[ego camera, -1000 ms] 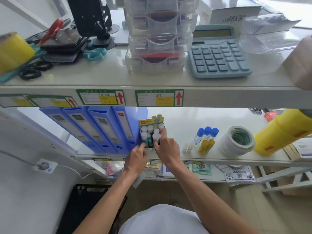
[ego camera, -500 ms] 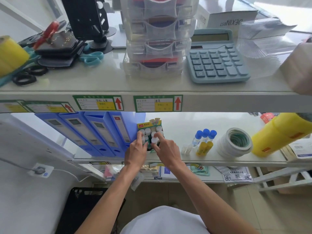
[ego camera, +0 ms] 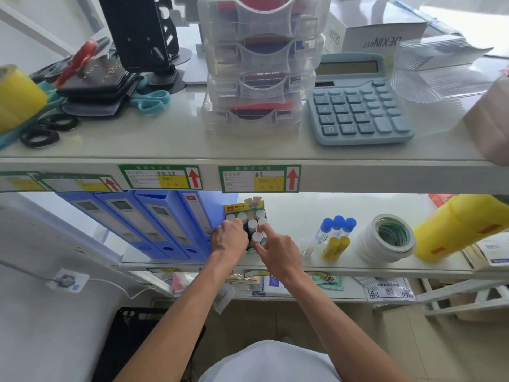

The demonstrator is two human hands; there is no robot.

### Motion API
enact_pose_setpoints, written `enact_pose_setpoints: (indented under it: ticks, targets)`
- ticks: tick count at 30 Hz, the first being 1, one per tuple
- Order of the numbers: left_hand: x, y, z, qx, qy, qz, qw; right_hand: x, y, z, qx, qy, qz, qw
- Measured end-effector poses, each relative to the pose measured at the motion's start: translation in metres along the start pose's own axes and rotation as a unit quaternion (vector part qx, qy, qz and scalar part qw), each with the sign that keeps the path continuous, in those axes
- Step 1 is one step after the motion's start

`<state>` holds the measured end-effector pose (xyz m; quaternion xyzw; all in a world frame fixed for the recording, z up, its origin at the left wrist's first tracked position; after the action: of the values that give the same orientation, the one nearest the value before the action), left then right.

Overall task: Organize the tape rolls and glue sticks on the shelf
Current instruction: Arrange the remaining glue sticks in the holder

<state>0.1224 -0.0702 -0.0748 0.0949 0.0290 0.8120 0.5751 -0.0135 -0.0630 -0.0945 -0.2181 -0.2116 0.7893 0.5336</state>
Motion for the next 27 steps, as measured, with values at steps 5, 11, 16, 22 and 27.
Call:
enact_pose_setpoints:
  ticks: [5, 11, 16, 22, 27]
  targets:
    - [-0.001, -0.001, -0.001, -0.004, 0.007, -0.025, 1.000, 0.002, -0.002, 0.007, -0.024, 0.014, -0.005, 1.000]
    - [0.006, -0.010, 0.000, 0.061, 0.004, -0.068, 0.996, -0.011, -0.016, 0.035, -0.091, 0.081, 0.001, 0.993]
    - [0.016, -0.023, -0.004, 0.108, 0.050, -0.103, 0.988, -0.024, -0.030, 0.048, -0.135, 0.103, 0.016, 0.985]
    - [0.033, -0.030, -0.013, 0.131, 0.078, -0.125, 0.980, -0.039, -0.040, 0.033, -0.138, 0.064, 0.016, 0.988]
    - [0.036, -0.040, -0.024, 0.209, 0.039, -0.129, 0.969, -0.044, -0.038, 0.005, -0.046, -0.026, 0.006, 0.999]
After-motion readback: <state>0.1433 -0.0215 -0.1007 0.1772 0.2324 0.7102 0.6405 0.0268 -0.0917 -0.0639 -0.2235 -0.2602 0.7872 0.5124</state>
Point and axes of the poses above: each hand's wrist, its own x-axis away from the middle knuckle, its own z-axis out of the back of the hand, y = z × x, the point moved 7 cm from there along -x, towards the middle knuckle, and after that the axes turned 3 degrees about z, right-handed, at the moved point
